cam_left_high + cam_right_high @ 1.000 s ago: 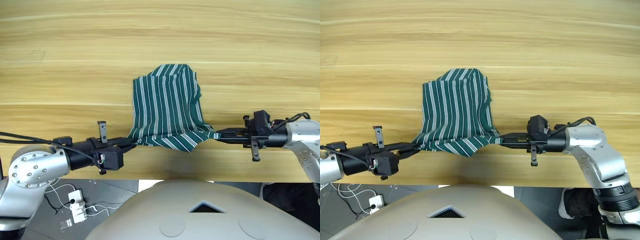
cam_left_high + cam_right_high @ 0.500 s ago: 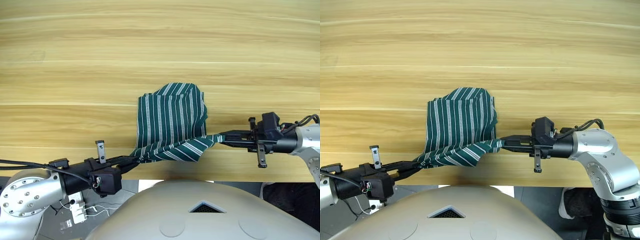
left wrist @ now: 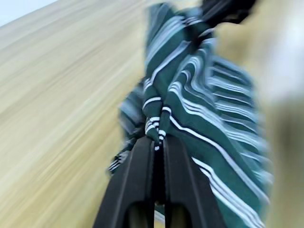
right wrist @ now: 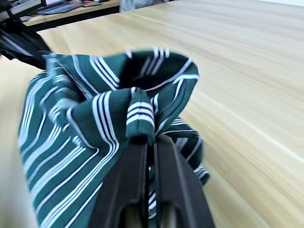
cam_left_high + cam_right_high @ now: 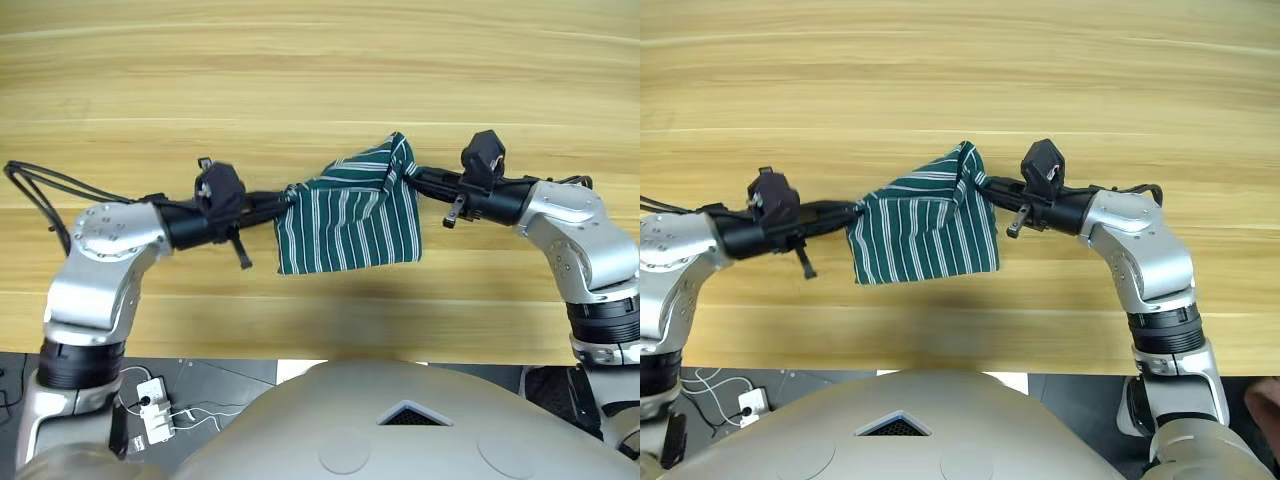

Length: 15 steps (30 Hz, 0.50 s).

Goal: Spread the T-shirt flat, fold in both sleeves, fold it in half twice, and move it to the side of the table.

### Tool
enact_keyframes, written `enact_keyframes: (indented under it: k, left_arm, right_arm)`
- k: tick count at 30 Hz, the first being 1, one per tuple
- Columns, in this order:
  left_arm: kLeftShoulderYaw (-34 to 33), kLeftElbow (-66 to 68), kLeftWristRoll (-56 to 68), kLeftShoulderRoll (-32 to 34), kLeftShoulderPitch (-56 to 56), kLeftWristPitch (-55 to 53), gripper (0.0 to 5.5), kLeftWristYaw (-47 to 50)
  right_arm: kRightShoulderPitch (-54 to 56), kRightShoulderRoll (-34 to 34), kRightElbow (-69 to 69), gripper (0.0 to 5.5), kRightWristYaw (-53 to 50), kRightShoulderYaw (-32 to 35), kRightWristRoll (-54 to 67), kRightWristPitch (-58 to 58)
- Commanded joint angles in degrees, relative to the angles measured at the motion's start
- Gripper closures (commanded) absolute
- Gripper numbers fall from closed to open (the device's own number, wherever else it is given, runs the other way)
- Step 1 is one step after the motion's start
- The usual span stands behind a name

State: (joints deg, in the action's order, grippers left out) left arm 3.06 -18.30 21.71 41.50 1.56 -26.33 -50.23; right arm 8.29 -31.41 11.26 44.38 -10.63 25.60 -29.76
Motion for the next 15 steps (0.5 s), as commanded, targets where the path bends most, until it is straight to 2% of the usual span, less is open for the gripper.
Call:
enact_keyframes:
  k: [1,9,10,15]
  left_arm:
    - [0.1,5.5,0.7,-3.6,-5.2,-4.1,5.42,2.8]
    - [0.9,7.2,-0.5,-6.0,-2.9,-3.4,5.42,4.2]
    - [0.2,7.6,-0.1,-6.6,-2.8,-3.5,5.07,4.7]
    - [-3.8,8.8,2.7,-11.1,-2.0,-2.0,4.38,7.5]
  right_arm:
    - [1.1,1.9,-3.5,5.5,-2.1,-0.3,-2.6,-0.8]
    - [0.3,4.3,-6.6,5.5,-4.5,-1.1,-6.7,0.3]
    - [0.3,4.9,-7.5,5.15,-5.4,-1.0,-7.3,0.8]
    - [0.3,7.2,-9.1,4.38,-8.1,1.6,-8.4,3.5]
